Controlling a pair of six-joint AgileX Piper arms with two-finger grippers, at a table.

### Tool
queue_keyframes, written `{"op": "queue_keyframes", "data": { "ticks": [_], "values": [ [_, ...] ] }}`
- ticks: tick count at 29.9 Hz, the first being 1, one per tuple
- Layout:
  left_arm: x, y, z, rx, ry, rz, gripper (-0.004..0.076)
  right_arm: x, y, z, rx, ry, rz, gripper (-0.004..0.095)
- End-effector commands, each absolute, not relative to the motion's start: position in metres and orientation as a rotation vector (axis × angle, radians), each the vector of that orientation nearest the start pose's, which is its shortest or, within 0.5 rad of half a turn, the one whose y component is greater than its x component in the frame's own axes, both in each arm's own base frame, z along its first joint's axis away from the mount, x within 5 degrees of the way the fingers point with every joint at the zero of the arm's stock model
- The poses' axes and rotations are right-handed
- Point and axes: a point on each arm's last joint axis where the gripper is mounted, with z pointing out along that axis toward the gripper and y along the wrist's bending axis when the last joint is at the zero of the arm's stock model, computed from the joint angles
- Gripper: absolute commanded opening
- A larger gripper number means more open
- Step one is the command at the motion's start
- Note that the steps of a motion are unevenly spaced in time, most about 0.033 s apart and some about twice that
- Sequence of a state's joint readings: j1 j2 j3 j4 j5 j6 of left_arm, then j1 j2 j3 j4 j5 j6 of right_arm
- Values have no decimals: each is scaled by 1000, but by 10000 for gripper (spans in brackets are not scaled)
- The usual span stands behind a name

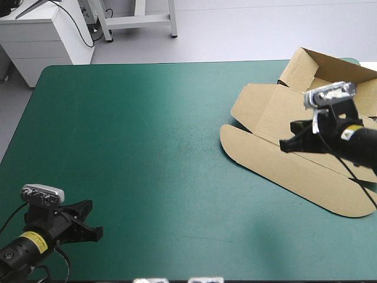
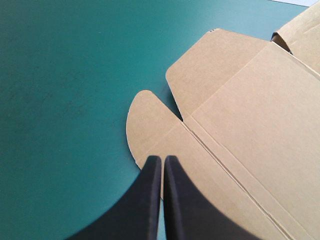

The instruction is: Fold the box

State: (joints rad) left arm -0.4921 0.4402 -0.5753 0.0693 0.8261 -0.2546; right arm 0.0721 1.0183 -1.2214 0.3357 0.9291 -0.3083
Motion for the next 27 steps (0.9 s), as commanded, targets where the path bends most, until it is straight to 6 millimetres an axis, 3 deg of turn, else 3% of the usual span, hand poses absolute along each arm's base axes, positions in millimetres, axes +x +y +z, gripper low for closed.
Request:
{"op": "queue_keyframes", "data": {
  "ticks": [1, 6, 11, 19, 27],
  "values": [
    [62, -28, 323, 279, 1992, -376, -8, 154, 33, 427, -342, 1983, 203, -1],
    [43, -17, 329, 321, 1884, -362, -8, 112, 27, 400, -315, 1905, 177, -20],
    [33, -12, 328, 333, 1826, -359, -8, 82, 23, 373, -283, 1829, 159, -20],
    [29, -11, 298, 338, 1877, -369, -8, 49, 14, 336, -252, 1714, 66, -20],
    [27, -12, 289, 340, 1912, -392, -8, 33, 10, 314, -192, 1729, 73, -20]
  ]
}}
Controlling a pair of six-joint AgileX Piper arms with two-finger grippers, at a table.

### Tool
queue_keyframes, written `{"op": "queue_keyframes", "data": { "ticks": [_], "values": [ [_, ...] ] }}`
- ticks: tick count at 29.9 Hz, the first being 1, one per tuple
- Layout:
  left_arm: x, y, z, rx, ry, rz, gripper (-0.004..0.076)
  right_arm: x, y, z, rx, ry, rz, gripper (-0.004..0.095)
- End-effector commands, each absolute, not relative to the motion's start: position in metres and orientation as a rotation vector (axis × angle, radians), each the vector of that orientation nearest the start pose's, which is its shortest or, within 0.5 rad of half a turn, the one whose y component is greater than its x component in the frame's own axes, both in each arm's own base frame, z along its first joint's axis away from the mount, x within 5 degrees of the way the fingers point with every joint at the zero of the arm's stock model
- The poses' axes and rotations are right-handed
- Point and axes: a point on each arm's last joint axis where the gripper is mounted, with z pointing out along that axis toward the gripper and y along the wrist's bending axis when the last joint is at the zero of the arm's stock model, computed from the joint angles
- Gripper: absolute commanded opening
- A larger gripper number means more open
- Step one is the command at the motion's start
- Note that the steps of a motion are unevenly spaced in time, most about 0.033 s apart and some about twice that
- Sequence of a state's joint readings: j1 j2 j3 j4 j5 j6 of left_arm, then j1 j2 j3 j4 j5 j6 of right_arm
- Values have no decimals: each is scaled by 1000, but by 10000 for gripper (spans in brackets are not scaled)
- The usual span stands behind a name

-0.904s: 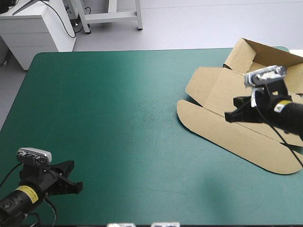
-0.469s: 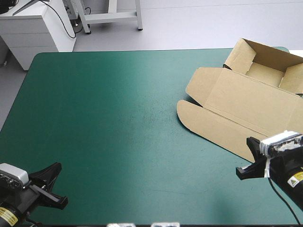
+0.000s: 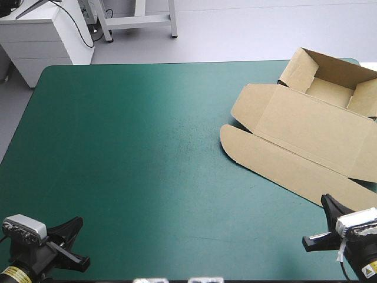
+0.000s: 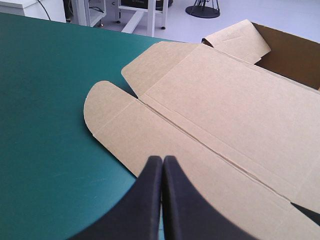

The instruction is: Fold the box

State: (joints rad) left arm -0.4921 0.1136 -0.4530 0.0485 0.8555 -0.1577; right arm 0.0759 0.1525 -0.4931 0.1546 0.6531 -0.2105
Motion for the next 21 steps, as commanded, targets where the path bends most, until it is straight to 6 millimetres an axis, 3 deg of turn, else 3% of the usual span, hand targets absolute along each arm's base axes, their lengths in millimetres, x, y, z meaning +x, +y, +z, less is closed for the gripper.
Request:
{"op": "queue_keyframes", "data": {
  "ticks": [1, 10, 21],
  "values": [
    [28, -13, 288, 338, 1905, -398, -8, 32, 10, 309, -196, 1753, 75, -20],
    [30, -14, 287, 334, 1886, -411, -8, 35, 11, 283, -176, 1850, 102, -20],
    [30, -14, 287, 328, 1887, -417, -8, 36, 11, 283, -176, 1844, 101, -20]
  ]
}}
